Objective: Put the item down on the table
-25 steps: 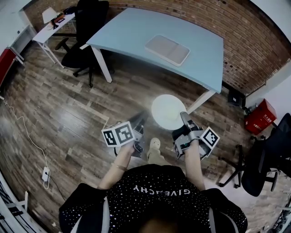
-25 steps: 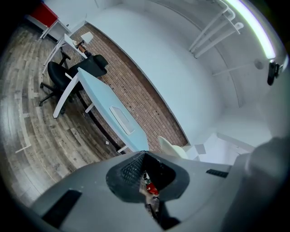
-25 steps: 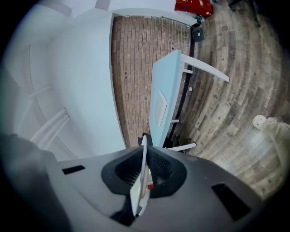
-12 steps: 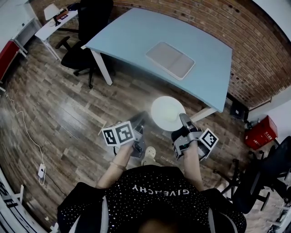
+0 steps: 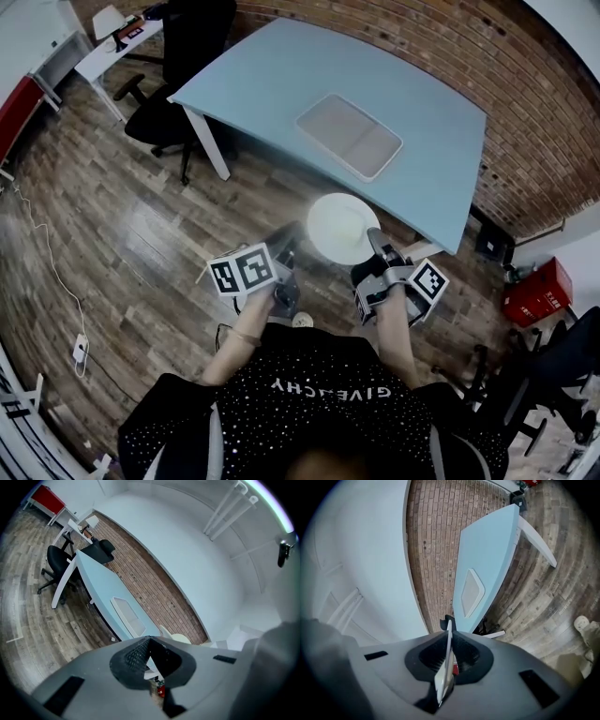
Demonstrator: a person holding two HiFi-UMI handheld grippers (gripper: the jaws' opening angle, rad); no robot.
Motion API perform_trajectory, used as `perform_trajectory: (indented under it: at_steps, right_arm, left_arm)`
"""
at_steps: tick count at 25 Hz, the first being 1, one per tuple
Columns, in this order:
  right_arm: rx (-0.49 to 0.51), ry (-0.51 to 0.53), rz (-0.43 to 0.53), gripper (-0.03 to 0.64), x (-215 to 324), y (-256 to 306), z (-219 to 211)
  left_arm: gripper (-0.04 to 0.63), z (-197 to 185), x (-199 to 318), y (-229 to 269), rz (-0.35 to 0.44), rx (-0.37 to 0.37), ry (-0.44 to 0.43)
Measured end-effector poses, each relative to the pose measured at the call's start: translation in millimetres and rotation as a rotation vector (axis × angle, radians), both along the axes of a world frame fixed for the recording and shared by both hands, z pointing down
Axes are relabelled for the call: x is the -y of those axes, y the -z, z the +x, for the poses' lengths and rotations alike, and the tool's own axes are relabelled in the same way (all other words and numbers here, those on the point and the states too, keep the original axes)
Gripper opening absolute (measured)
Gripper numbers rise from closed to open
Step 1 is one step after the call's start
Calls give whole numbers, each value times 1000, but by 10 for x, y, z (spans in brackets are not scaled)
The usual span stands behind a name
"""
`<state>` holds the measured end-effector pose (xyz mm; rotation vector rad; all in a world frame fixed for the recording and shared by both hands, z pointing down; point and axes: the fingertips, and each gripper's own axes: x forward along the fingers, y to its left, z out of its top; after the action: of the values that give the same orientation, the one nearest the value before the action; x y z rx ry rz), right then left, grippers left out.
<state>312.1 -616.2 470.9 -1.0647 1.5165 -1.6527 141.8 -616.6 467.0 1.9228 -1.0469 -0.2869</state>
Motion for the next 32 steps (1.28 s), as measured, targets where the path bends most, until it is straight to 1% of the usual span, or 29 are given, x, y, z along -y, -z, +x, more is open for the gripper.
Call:
perform_trajectory:
  at_steps: [7,14,20,28,32]
  right_arm:
    - [20,-22,-2,26,132,-49,67]
    - [12,-30,-24,26,490,-127,155]
    - [-6,-39,-45,26,1254,-118,210]
    - [-36,-42,-61,26,2263,-69,116]
    - [-77,-55,-63,26,2717,-113,77]
  left_arm:
    - [9,-14,186,31,16,13,18]
    - [9,107,562,-87,-7,-1,3]
    - [9,148,1348,-61,-17,-10,-7]
    - [9,75,2387,-27,-28,-21,-21]
    - [9,19,2854,-86,-27,1,-40]
